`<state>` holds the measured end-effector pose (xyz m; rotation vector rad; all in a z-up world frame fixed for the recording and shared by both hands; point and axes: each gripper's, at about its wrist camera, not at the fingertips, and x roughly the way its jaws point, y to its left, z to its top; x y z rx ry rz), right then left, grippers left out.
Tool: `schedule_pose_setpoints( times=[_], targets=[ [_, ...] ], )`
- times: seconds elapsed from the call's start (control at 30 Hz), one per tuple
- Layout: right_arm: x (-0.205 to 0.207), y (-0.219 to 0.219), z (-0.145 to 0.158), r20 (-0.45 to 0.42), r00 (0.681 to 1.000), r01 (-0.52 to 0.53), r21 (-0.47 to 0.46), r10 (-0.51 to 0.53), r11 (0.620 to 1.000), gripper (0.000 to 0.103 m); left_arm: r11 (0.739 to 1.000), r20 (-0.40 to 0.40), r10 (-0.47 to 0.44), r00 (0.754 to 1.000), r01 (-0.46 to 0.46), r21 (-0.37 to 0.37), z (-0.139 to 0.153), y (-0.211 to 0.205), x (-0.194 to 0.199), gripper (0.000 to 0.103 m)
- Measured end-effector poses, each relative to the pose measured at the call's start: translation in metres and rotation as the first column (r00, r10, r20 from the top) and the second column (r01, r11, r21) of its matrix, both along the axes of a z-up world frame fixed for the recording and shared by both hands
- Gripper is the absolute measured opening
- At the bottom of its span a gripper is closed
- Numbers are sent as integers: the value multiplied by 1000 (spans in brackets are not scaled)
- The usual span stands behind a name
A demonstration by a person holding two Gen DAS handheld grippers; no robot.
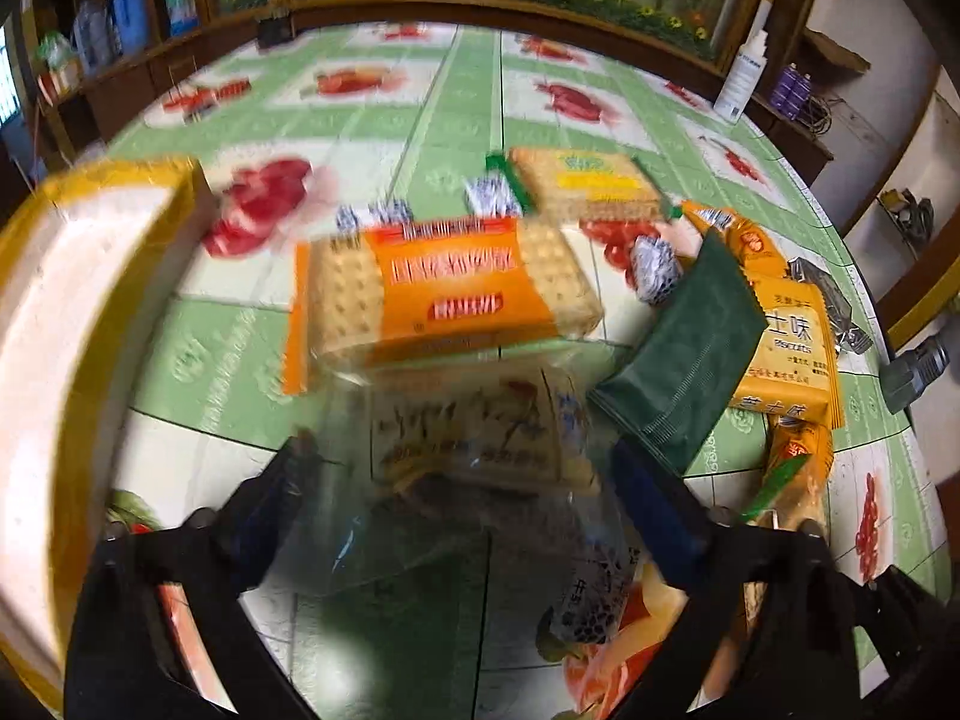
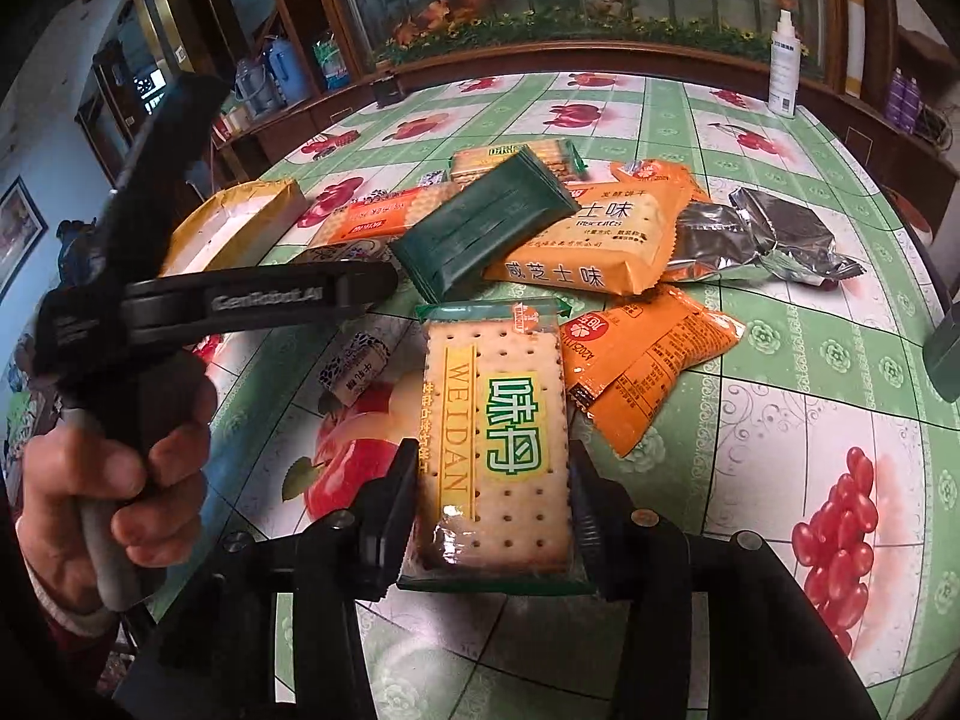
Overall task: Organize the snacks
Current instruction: 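Grasp the WEIDAN cracker pack with the right gripper while the left grasps the clear bread bag, then carry both packs into the yellow-lined tray and open both grippers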
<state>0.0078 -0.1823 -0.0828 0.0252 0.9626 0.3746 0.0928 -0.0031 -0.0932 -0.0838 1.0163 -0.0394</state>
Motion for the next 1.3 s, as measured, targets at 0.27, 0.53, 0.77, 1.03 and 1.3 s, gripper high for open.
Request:
schedule_pose_setpoints(
  times=[0.27,0.53,0.77,1.03,1.3],
  targets=[
    [-4,-2,5,11,1000,-6,27,6,1000,48,999,27,-18,999,19,-47,11,10,-9,30],
    [-10,1,13,34,999,-16,29,15,999,48,996,81,-4,997,11,-93,22,31,-40,30],
    [-12,19,19,49,997,-53,23,52,998,48,995,139,32,990,-18,-98,43,54,-63,30],
    [-9,44,24,59,993,-100,6,100,995,48,991,181,95,979,-75,-115,56,87,-80,31],
    [0,81,38,76,980,-186,44,183,982,48,975,197,206,959,-183,-129,59,141,-93,31]
  ],
)
